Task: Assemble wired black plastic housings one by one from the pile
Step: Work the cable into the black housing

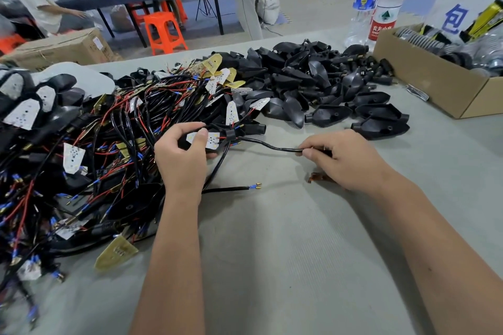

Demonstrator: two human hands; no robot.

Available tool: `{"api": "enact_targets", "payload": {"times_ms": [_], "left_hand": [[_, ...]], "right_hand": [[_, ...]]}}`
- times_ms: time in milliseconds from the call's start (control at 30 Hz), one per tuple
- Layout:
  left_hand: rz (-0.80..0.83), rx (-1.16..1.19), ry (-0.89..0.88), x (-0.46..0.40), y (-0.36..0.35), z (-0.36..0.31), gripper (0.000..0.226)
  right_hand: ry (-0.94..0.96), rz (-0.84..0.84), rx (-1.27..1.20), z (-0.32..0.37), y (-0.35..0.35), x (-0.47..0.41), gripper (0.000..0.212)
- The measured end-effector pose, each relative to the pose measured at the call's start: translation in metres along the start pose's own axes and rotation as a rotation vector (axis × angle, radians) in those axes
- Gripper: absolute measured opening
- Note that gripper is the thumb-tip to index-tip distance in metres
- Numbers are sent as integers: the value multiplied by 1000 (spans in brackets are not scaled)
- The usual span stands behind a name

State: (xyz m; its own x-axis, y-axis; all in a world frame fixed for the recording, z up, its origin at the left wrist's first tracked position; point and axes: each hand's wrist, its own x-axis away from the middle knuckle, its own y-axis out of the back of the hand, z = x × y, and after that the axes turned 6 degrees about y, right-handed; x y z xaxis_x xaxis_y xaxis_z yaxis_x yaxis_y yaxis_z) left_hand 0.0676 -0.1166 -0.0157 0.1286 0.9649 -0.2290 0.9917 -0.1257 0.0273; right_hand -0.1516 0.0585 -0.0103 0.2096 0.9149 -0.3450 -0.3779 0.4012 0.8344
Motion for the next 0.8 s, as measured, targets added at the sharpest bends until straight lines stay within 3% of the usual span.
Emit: {"api": "enact_targets", "payload": {"times_ms": [133,400,633,800], "left_hand": [[28,-30,-13,0,0,1,11],[12,19,17,0,1,-2,14],[27,4,12,1,2,-3,13],[82,-14,-35,3,1,-6,14]], "right_hand": [[35,60,-2,2,-5,-3,16],[6,-124,-152,-4,-2,0,18],[-15,-128,-223,-1,-2,0,20],[-27,-79,35,10,1,1,20]]}}
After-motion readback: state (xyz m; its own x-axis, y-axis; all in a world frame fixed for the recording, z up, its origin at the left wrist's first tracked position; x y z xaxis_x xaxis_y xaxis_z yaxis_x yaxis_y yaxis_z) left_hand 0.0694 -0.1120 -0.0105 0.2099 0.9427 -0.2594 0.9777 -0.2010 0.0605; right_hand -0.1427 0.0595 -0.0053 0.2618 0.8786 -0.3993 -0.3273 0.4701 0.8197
